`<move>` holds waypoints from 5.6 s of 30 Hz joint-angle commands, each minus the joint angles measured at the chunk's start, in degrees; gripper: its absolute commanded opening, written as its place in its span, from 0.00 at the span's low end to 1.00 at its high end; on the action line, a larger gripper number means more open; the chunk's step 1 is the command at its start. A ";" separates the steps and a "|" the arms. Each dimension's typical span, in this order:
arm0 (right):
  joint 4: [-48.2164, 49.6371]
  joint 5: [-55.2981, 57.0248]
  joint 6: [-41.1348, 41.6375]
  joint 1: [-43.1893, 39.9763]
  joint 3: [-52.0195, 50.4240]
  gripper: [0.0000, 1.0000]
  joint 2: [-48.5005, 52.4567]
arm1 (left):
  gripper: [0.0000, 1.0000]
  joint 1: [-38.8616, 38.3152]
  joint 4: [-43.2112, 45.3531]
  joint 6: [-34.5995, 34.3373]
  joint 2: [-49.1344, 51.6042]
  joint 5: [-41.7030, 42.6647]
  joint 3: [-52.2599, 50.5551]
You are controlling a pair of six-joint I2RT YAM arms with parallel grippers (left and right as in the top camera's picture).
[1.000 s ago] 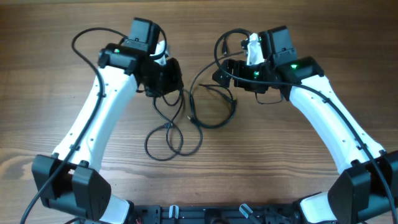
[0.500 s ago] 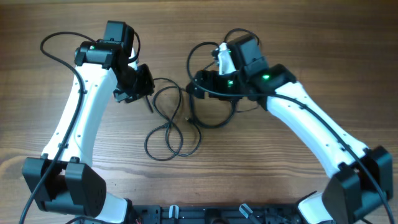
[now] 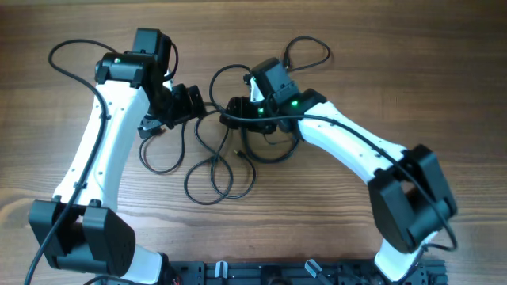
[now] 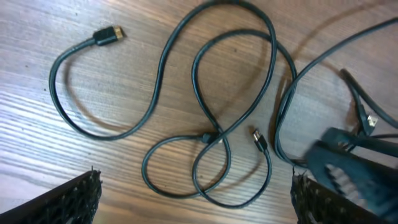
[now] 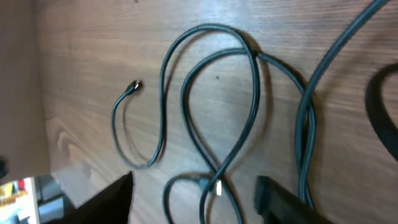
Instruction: Untangle cables
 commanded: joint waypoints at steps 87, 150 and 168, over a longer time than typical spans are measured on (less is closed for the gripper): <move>-21.40 6.93 -9.94 -83.93 22.05 1.00 2.97 | 1.00 9.33 9.40 -2.58 -0.35 -0.07 -1.18; -42.71 5.95 -28.70 -52.11 18.97 1.00 -8.13 | 0.04 -25.40 22.32 23.87 13.14 24.59 5.09; -39.71 -29.31 -39.98 -42.21 18.97 0.94 -8.13 | 0.04 -21.97 20.79 -1.77 -7.52 9.35 12.98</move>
